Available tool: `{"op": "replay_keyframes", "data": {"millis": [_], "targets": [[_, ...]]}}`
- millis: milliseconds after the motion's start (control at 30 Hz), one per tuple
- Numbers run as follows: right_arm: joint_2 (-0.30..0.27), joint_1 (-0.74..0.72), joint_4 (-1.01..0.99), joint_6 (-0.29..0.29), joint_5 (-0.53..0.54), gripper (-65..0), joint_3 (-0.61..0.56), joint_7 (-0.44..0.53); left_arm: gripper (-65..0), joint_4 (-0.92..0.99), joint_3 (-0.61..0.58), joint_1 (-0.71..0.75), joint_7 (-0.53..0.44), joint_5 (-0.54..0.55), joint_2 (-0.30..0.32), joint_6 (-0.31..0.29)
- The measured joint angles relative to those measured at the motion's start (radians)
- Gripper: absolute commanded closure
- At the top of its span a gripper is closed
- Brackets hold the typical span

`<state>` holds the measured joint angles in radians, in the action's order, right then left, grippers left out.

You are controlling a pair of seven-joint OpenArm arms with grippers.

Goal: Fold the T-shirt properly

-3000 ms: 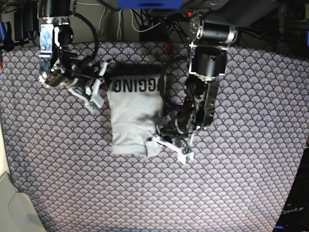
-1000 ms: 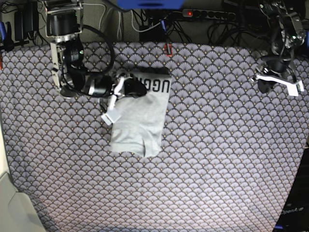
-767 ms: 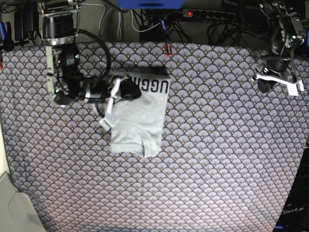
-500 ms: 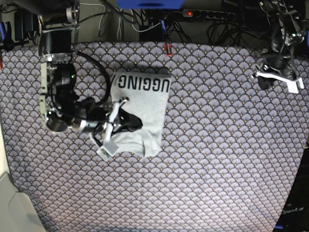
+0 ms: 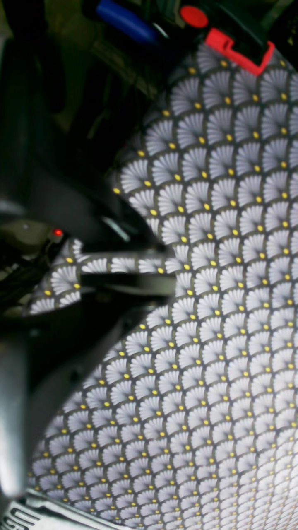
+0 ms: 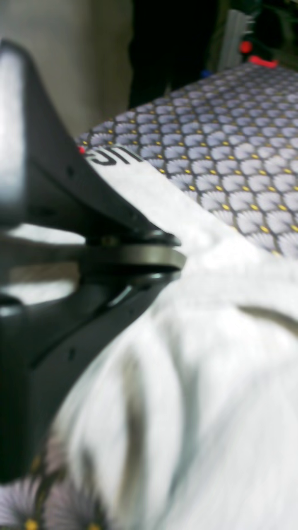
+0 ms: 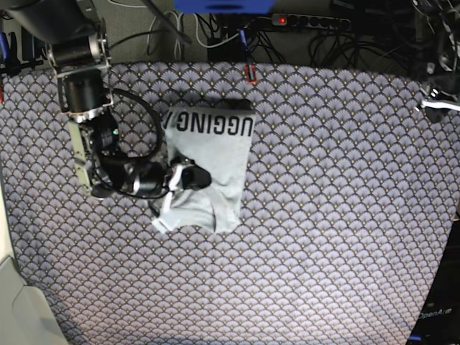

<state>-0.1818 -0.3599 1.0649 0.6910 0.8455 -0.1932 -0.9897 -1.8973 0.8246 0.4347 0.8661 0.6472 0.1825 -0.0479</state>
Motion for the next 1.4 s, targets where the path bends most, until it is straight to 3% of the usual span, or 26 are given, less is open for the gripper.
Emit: {"op": "replay_keyframes", "data": {"millis": [133,233,400,467,733,900,1067,1167,1267,1400], "targets": [[-0.011,0.001,0.029,0.0,-0.003,0.0,-0.011,-0.015,-6.3,-0.001,0.017,-0.004,0.0,-0.002,0.003,0.0],[-0.026,0.011,0.159,-0.004,-0.006,0.0,-0.007,-0.092,-6.3,-0.001,0.016,0.0,-0.004,0.001,0.038,-0.001],[-0.019,0.092,0.43,-0.003,0.004,0.0,-0.005,-0.19,-6.3,-0.001,0.016,0.03,0.003,0.002,0.093,-0.171],[-0.026,0.188,0.549,0.003,0.0,0.0,-0.008,-0.219,-6.3,0.0,0.019,0.054,0.077,-0.01,0.124,-0.215],[-0.098,0.505,0.896,0.001,0.002,0.0,-0.002,-0.212,-6.2,-0.029,0.016,0.098,0.159,-0.013,0.13,-0.307],[-0.107,0.666,0.912,0.003,-0.005,0.0,-0.004,-0.23,-6.0,-0.057,0.01,0.213,0.161,-0.007,0.124,-0.362],[-0.107,0.764,0.914,0.001,-0.001,0.0,-0.003,-0.161,-6.0,-0.021,-0.018,0.328,0.143,-0.064,0.115,-0.407],[-0.14,0.853,0.914,0.002,-0.035,0.0,-0.011,-0.108,-5.8,0.033,-0.094,0.37,0.06,-0.169,0.082,-0.452],[-0.15,0.937,0.882,0.001,-0.171,0.0,-0.007,-0.026,-5.8,0.151,-0.174,0.386,-0.104,-0.33,0.009,-0.473],[-0.145,1.04,0.75,0.0,-0.414,0.0,-0.008,0.121,-5.7,0.444,-0.319,0.36,-0.288,-0.486,-0.032,-0.48]]}}
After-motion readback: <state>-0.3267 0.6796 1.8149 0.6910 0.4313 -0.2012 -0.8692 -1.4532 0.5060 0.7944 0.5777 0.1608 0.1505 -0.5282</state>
